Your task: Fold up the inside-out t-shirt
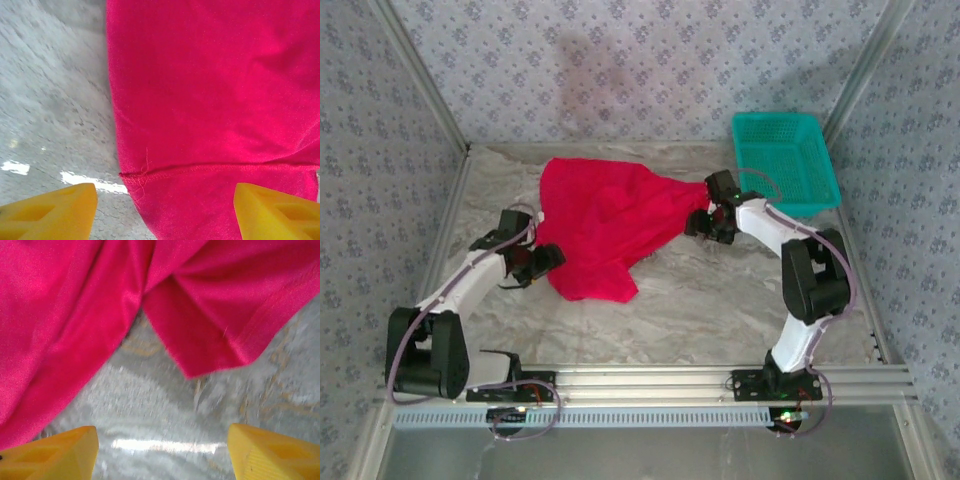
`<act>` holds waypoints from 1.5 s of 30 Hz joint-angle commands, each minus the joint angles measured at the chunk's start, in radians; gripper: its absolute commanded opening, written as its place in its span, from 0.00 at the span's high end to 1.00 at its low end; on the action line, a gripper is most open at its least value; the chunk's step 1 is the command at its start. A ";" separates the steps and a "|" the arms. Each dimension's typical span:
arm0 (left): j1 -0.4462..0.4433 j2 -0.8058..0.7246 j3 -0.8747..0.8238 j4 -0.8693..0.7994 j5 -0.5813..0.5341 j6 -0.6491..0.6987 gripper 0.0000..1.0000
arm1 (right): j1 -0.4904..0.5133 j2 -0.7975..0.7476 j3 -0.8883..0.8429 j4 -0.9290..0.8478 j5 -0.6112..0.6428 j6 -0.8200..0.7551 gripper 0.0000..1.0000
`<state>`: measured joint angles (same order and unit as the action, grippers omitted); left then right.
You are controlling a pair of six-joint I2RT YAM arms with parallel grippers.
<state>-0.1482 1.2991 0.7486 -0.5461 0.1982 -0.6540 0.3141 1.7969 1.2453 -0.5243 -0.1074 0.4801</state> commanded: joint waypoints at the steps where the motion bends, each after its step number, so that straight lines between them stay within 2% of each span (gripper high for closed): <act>1: -0.005 0.039 -0.030 0.106 0.051 -0.058 0.28 | -0.011 0.073 0.095 -0.026 0.013 0.009 0.30; 7: -0.044 0.113 -0.017 0.183 0.072 -0.099 0.29 | -0.014 0.194 0.215 -0.062 0.038 0.009 0.32; 10: -0.060 0.161 -0.007 0.207 0.076 -0.104 0.36 | -0.023 0.249 0.267 -0.071 0.070 0.013 0.33; 13: -0.063 0.205 0.002 0.206 0.077 -0.104 0.55 | -0.036 0.291 0.292 -0.072 0.061 0.024 0.35; 15: -0.063 0.210 0.007 0.199 0.071 -0.103 0.73 | -0.043 0.312 0.299 -0.066 0.052 0.030 0.38; 16: -0.063 0.205 0.010 0.191 0.065 -0.102 0.79 | -0.045 0.319 0.302 -0.062 0.047 0.031 0.41; 17: -0.063 0.197 0.018 0.175 0.056 -0.098 0.86 | -0.048 0.327 0.305 -0.059 0.042 0.032 0.48; 20: -0.063 0.148 0.061 0.099 0.013 -0.089 1.00 | -0.050 0.324 0.316 -0.069 0.035 0.030 0.81; 21: -0.061 0.125 0.079 0.069 -0.004 -0.083 1.00 | -0.050 0.313 0.318 -0.072 0.036 0.028 0.93; 23: -0.053 0.080 0.130 0.010 -0.029 -0.068 1.00 | -0.049 0.275 0.315 -0.090 0.041 0.025 1.00; 31: 0.051 -0.090 0.445 -0.187 -0.039 -0.035 1.00 | -0.035 -0.003 0.332 -0.164 0.027 -0.029 1.00; 35: 0.098 -0.139 0.661 -0.266 -0.045 -0.023 1.00 | -0.012 -0.163 0.339 -0.180 -0.032 -0.062 1.00; 41: 0.129 -0.178 0.987 -0.346 -0.080 0.000 1.00 | 0.011 -0.400 0.310 -0.138 -0.206 -0.061 1.00; 45: 0.131 -0.162 1.149 -0.357 -0.093 0.010 1.00 | 0.017 -0.544 0.272 -0.091 -0.225 -0.015 1.00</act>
<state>-0.0257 1.1400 1.8095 -0.8612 0.1333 -0.6724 0.3298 1.3201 1.5429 -0.6445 -0.2760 0.4404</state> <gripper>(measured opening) 0.039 0.066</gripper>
